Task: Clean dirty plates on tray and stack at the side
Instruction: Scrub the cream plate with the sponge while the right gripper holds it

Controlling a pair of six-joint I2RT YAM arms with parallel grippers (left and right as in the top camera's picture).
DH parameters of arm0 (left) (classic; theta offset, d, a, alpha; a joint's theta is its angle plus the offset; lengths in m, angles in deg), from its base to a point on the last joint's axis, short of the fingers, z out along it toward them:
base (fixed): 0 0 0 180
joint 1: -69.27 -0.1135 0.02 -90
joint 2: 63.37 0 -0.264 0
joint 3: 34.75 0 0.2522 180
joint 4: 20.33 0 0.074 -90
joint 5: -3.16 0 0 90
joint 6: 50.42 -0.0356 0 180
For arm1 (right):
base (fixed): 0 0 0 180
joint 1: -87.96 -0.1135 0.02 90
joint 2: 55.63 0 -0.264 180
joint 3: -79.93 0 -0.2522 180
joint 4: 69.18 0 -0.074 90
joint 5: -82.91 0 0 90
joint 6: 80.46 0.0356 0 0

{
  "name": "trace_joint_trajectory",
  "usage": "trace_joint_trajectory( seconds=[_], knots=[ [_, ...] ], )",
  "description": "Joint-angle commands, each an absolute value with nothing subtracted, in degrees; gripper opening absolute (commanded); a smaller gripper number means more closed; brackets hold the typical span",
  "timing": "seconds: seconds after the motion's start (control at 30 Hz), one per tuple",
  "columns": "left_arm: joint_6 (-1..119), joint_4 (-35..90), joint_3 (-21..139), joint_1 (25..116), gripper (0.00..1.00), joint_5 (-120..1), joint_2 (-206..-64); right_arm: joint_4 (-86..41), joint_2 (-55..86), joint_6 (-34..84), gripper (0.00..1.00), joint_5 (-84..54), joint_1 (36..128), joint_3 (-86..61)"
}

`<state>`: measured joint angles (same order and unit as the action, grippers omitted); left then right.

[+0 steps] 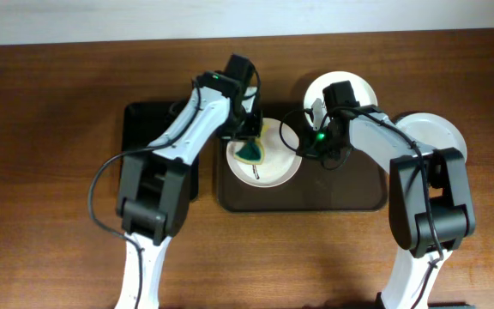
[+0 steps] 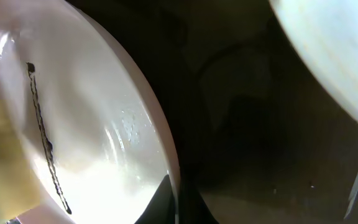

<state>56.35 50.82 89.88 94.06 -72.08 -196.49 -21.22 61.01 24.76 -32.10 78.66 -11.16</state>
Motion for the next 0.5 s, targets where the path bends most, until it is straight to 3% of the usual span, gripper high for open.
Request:
trace_joint_trajectory(
  seconds=[0.0,0.1,0.2,0.33,0.47],
  knots=[
    [58.27,49.57,89.51,95.24,0.0,-72.03,-202.02,-21.42,61.86,24.35,0.04,-33.92,78.7,-11.13],
    [61.47,49.94,89.51,95.83,0.0,-69.43,-203.31,-21.4,61.86,24.32,0.04,-33.87,78.7,-11.2],
    [61.42,53.92,89.79,96.12,0.0,-57.96,-203.28,-21.64,61.86,24.32,0.04,-33.87,78.72,-11.42],
    [61.38,61.77,89.79,97.67,0.0,-58.13,-203.28,-21.88,61.86,24.35,0.04,-33.87,78.7,-11.42],
    [61.4,61.79,89.79,98.63,0.0,-57.52,-203.28,-21.83,61.86,24.35,0.04,-33.9,78.72,-11.46]
  ],
)
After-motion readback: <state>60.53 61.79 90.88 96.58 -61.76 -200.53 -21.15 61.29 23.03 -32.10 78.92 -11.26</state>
